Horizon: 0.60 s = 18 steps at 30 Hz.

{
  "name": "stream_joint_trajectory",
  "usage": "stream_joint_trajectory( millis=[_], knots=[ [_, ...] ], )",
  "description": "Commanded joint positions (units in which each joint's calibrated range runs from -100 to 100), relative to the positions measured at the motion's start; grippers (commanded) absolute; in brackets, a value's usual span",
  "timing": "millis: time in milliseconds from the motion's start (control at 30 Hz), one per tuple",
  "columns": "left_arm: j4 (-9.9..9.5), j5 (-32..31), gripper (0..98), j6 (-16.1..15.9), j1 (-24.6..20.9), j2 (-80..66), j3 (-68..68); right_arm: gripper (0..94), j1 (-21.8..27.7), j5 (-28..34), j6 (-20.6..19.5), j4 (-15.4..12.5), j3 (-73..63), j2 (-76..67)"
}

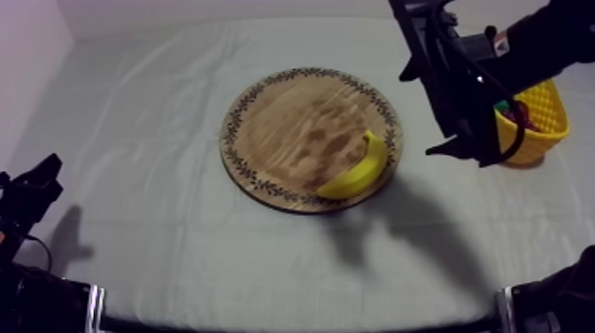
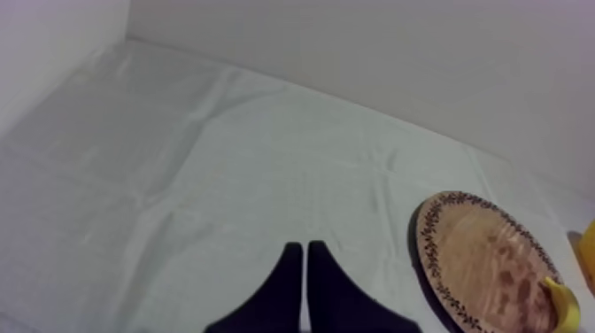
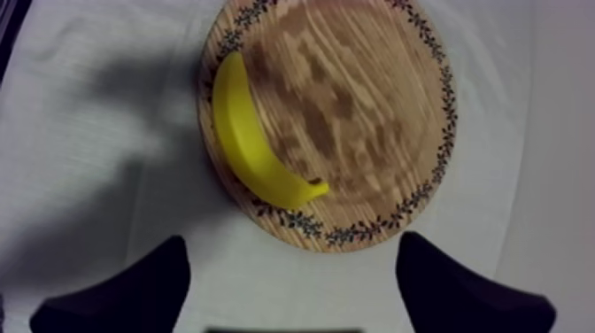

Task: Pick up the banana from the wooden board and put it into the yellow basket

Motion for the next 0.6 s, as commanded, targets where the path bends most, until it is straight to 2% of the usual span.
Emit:
stream_joint_trajectory(
  millis=[0, 167, 300, 567],
  knots=[
    [0.02, 0.0, 0.1, 0.0, 0.0, 0.0, 0.0, 77.2, -0.1, 0.1, 0.6, -0.2, 0.5, 0.1],
    [0.02, 0.0, 0.1, 0.0, 0.0, 0.0, 0.0, 76.5, -1.4, -0.3, 0.7, -0.2, 0.9, 2.4],
    [0.02, 0.0, 0.1, 0.0, 0.0, 0.0, 0.0, 78.3, -3.2, -2.0, -1.2, 1.7, 0.8, 6.3],
    [0.02, 0.0, 0.1, 0.0, 0.0, 0.0, 0.0, 74.7, -5.4, -4.4, -2.3, 3.2, -0.2, 17.3]
  ],
)
